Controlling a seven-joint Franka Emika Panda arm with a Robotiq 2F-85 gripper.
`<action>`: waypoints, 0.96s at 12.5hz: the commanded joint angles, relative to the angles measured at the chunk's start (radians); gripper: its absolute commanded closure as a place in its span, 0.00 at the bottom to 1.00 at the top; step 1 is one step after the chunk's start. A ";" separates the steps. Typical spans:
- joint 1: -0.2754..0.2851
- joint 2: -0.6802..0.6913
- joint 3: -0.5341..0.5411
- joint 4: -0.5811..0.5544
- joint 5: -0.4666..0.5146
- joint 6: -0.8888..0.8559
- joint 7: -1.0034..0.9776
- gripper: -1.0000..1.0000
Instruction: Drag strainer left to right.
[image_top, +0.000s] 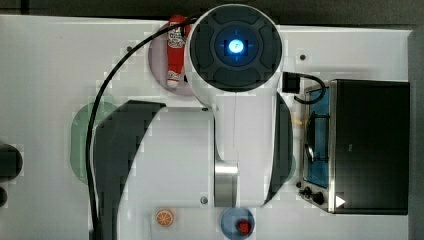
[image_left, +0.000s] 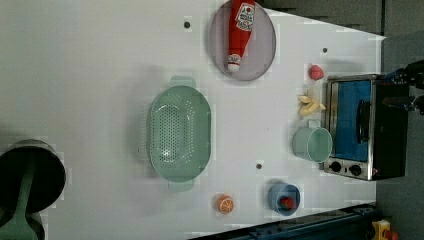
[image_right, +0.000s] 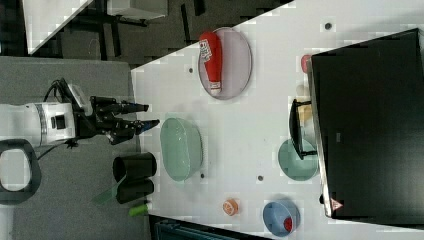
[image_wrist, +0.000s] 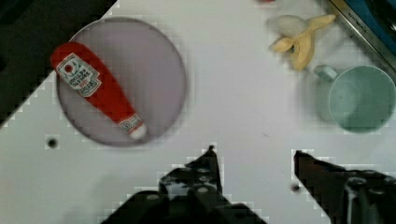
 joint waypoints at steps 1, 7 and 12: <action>-0.022 -0.439 -0.064 -0.261 -0.007 -0.186 0.014 0.27; -0.003 -0.418 0.024 -0.262 -0.004 -0.150 0.018 0.00; 0.023 -0.296 0.241 -0.264 -0.004 -0.059 0.264 0.00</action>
